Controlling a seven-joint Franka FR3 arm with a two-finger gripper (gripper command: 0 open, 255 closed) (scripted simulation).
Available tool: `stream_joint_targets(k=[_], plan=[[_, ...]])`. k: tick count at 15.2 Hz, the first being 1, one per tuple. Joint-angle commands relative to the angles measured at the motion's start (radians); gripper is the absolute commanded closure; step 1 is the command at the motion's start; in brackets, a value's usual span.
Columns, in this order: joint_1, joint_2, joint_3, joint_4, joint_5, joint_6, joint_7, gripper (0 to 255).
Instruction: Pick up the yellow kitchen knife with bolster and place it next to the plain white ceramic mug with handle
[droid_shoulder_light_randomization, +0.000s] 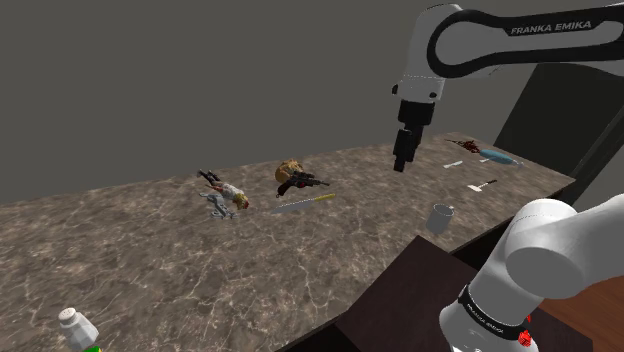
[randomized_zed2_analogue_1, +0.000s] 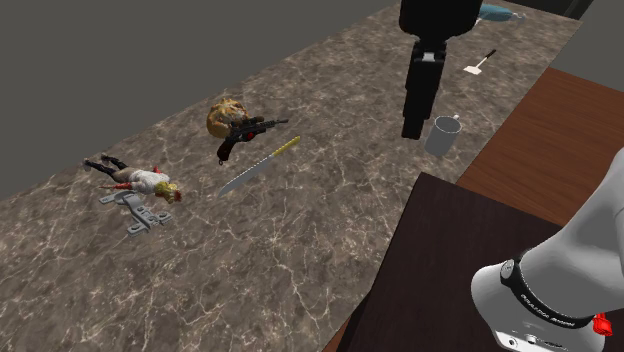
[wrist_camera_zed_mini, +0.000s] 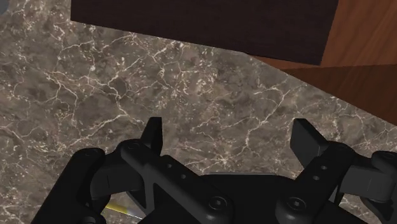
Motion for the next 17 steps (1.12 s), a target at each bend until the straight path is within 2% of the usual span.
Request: stream_joint_targets(k=[1,10,17], plan=[[0.005,0.041,-0.031,-0.022,-0.024,0.074,-0.078,0],[0.037,0.31,-0.165,-0.032,-0.073,0.397,-0.41,0],[0.076,0.587,-0.237,0.059,-0.01,0.611,-0.692,0]])
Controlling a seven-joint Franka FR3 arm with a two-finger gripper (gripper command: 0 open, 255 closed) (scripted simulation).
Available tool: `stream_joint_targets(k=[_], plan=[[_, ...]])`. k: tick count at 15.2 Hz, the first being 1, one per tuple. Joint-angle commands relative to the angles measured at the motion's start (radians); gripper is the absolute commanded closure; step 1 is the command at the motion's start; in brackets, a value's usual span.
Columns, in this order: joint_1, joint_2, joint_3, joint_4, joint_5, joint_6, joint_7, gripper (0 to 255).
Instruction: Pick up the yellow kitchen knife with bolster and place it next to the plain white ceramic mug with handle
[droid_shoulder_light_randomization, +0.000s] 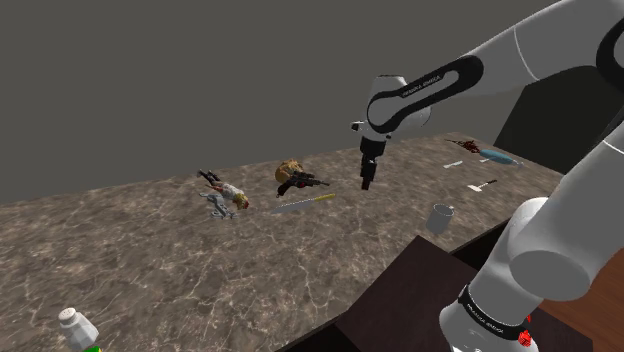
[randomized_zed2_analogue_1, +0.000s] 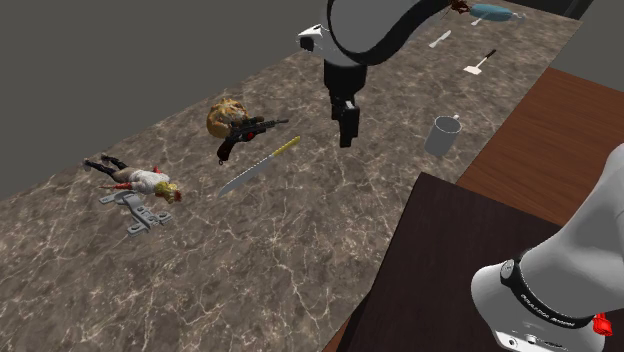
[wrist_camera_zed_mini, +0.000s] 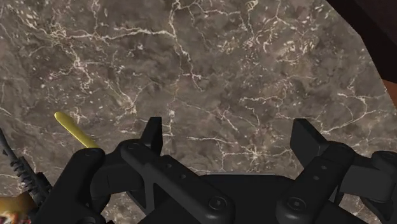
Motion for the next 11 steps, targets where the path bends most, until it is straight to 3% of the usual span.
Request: stream_joint_targets(k=[1,6,11], plan=[[0.01,0.089,-0.014,0.035,0.033,0.062,-0.092,0],[0.008,0.297,-0.008,0.153,0.14,0.16,-0.308,0],[-0.029,0.494,0.045,0.302,0.23,0.218,-0.497,0]])
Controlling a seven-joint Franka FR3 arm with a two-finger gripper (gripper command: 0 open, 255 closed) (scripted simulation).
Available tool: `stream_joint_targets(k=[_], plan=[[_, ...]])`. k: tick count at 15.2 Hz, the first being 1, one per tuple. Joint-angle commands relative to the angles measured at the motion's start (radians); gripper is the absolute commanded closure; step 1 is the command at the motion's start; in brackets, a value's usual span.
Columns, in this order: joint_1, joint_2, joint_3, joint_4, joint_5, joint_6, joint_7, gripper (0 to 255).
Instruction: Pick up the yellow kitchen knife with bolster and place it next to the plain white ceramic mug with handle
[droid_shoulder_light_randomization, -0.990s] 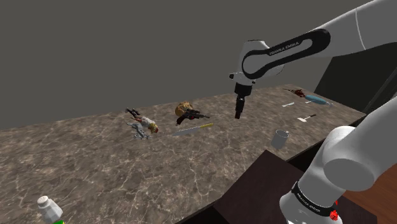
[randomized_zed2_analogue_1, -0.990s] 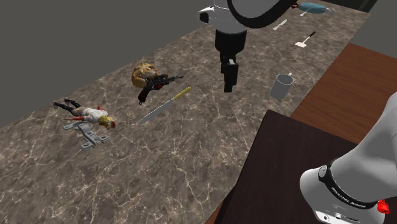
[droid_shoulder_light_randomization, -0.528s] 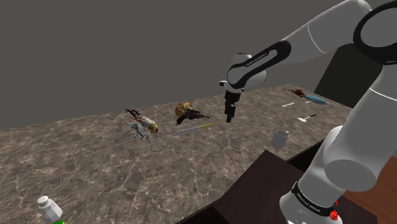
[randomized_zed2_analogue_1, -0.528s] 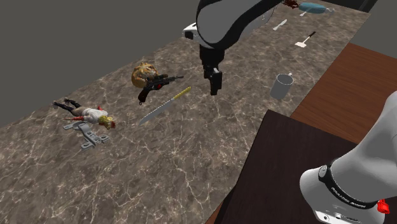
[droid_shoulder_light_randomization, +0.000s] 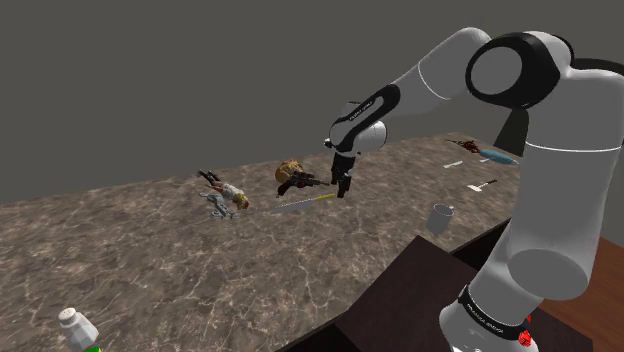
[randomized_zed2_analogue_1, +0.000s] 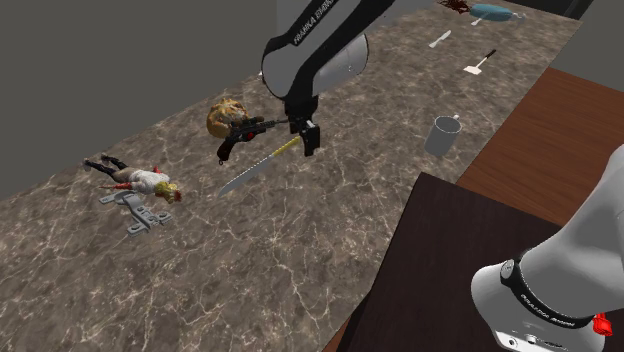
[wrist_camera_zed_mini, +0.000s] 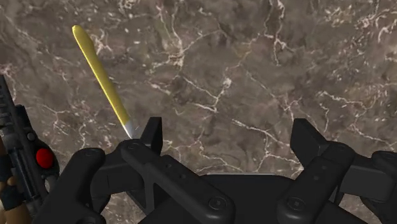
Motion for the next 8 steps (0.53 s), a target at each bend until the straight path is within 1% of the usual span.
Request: stream_joint_targets(k=[1,4,8], plan=[[-0.016,0.07,0.025,0.066,0.026,0.012,-0.068,0],[-0.043,0.181,0.066,0.172,0.051,0.029,-0.155,0],[-0.073,0.326,0.117,0.327,0.063,0.037,-0.25,0]])
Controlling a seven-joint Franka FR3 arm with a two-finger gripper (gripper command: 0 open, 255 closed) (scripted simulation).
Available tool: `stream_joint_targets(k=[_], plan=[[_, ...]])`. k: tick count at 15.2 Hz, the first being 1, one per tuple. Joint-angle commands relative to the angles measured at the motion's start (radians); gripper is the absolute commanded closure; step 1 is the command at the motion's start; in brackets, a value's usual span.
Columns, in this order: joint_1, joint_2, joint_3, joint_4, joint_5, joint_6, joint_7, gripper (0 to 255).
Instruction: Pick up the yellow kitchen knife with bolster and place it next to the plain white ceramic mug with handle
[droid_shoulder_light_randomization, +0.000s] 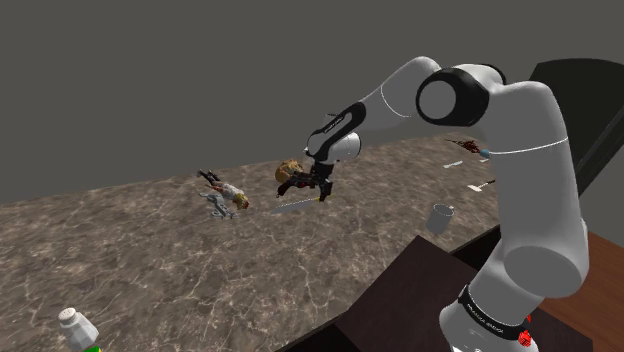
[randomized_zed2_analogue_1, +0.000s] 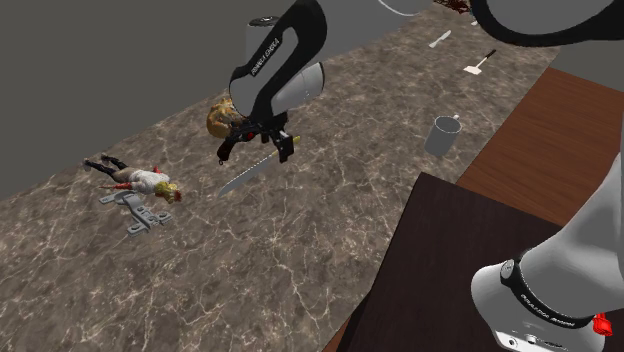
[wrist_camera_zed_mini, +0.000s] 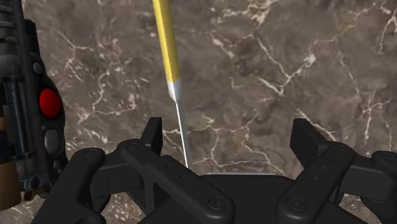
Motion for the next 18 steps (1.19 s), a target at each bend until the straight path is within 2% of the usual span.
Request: stream_joint_targets(k=[1,4,11,18], plan=[[-0.013,0.073,0.025,0.081,0.002,0.001,-0.046,0],[-0.023,0.16,0.051,0.185,-0.004,-0.004,-0.091,0],[-0.027,0.247,0.065,0.223,0.007,0.045,-0.097,0],[-0.027,0.247,0.065,0.223,0.007,0.045,-0.097,0]])
